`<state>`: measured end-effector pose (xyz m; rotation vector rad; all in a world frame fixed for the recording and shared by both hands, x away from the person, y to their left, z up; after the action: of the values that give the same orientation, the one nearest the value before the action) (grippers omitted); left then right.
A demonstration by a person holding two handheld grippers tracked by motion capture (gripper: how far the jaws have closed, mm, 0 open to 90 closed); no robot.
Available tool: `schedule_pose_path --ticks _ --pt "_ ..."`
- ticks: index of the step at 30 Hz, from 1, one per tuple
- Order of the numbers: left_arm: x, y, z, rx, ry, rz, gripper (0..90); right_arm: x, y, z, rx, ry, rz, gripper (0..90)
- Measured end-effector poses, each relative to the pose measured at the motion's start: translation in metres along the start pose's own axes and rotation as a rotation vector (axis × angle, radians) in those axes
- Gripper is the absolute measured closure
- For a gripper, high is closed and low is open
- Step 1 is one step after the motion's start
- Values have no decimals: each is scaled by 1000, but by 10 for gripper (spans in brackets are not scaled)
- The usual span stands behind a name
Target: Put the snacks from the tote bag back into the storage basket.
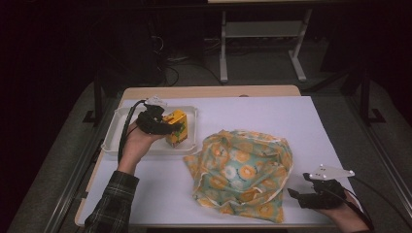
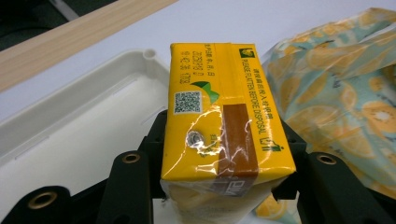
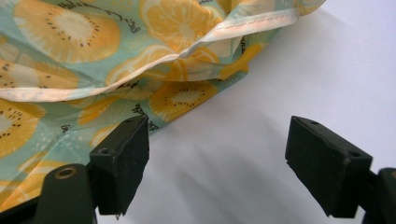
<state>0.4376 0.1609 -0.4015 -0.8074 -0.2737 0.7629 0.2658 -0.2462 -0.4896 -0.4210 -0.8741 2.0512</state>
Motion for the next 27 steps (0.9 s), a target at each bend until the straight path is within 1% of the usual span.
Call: schedule_pose_path --ticks 2,5,6,7,13,17,18,19,20,21,23,24,25,27 --pt "3 4 -5 6 -5 12 525 0 1 0 0 1 -1 210" --pt "5 7 -9 12 -8 19 525 0 1 0 -1 2 -1 210" --pt "5 8 -12 11 -11 19 525 0 1 1 -1 2 -1 210" --pt "6 10 -13 23 -11 16 525 0 1 1 0 2 -2 210" --pt "8 16 -20 39 -16 29 525 0 1 1 1 2 -3 210" --pt "10 18 -22 41 -19 30 524 -1 1 1 1 1 -3 211" --pt "10 19 -22 42 -18 40 524 -1 1 1 1 1 -2 210" --pt "11 21 -22 48 -19 36 524 -1 1 1 1 1 -2 210" --pt "11 21 -22 39 -20 48 524 -1 1 1 2 2 -3 210" --pt "12 21 -22 39 -18 52 524 -1 1 1 1 2 -2 210" --pt "12 22 -21 47 -16 40 524 -1 1 1 1 2 -2 210" --pt "12 22 -21 47 -16 38 523 -1 1 1 1 3 -2 210" --pt "12 23 -21 48 -17 46 523 -1 1 1 2 2 -2 210" --pt "11 25 -19 60 -15 43 522 -1 1 1 1 3 -1 210"
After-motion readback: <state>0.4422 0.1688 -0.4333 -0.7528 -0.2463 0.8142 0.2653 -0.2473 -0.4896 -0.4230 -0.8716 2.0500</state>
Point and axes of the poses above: each handheld gripper's, and its own axes: z roughly backward along the jaws, y roughly out of its underside, x roughly to its left, the point moved 8 cm from there along -z, roughly forward along the jaws, and after that the axes turned 1 degree about -x, right-handed, at the moved point
